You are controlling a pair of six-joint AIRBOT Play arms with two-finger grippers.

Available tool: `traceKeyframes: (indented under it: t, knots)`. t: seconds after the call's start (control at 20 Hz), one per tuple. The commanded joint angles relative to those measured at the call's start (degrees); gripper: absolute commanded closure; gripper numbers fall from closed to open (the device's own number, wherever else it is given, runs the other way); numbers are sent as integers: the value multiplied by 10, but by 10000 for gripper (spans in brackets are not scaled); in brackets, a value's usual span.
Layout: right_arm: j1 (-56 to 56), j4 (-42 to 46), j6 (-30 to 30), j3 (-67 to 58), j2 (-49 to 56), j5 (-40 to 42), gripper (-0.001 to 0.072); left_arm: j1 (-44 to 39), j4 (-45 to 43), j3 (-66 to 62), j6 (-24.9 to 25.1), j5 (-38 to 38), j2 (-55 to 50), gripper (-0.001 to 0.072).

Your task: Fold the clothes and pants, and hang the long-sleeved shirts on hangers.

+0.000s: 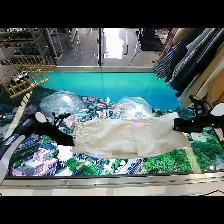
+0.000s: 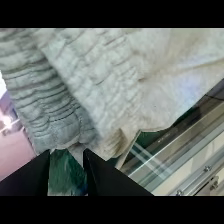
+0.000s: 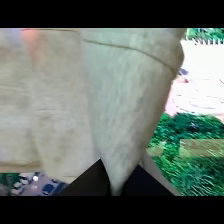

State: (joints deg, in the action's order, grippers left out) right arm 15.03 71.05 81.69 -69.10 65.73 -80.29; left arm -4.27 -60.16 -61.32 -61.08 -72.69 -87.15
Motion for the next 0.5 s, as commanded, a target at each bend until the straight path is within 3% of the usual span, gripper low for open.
traceKeyframes:
  t: [0.0, 0.1, 0.2, 0.35, 0.45]
  knots:
    - [-120, -75, 104, -45, -44, 37, 680, -53, 39, 3, 9, 89, -30, 492]
    - [-269, -71, 185, -45, -26, 149, 680, -64, 37, 2, 9, 89, -29, 495]
    - [-416, -45, 257, -45, 25, 268, 680, -53, -3, -7, 7, 33, -10, 591]
    - [-571, -53, 274, -52, 158, 396, 677, 2, -54, -19, -50, -50, 64, 596]
    - [-615, -84, 256, -84, 256, 408, 674, 47, -54, -18, -62, -97, 118, 596]
